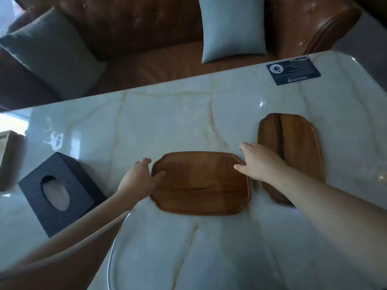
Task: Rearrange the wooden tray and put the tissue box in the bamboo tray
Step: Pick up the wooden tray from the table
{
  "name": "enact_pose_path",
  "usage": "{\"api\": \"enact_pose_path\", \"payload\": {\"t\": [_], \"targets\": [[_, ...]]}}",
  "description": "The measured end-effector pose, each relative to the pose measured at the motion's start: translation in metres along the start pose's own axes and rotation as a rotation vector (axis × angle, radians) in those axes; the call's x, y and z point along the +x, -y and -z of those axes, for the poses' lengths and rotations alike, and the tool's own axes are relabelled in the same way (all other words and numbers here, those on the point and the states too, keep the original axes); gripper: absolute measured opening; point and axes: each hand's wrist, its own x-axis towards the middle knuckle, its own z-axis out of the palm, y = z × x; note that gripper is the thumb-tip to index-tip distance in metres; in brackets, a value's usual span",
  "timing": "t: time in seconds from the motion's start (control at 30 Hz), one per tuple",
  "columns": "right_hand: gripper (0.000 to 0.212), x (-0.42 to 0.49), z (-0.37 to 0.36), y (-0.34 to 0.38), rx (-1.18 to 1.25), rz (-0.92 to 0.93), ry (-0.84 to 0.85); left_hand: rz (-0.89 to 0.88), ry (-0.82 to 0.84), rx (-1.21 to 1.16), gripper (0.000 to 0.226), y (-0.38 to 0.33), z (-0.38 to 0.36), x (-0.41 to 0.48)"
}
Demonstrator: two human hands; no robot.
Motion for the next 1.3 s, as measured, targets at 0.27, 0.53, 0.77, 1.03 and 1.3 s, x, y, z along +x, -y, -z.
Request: {"api": "enact_pose_path", "payload": {"t": [0.27,0.53,0.77,1.03,1.3], "targets": [[0.035,0.016,-0.013,-0.004,0.074,-0.162,0.137,0.172,0.087,-0.145,0.022,0.009,-0.005,0.031],[0.023,-0.003,-0.008,-0.030,0.373,-0.196,0.023,0.147,-0.027,-0.421,0.021,-0.015,0.024,0.047],[0.023,-0.052,0.005,-0.094,0.720,-0.356,-0.134,-0.057,0.024,-0.522,0.013,-0.141,0.047,0.081],[0.032,-0.110,-0.016,-0.134,1.022,-0.572,-0.238,-0.406,0.077,-0.231,0.004,-0.301,0.015,0.111],[0.032,-0.127,-0.041,-0.148,1.071,-0.605,-0.222,-0.478,0.129,-0.116,0.006,-0.373,-0.041,0.122]]}}
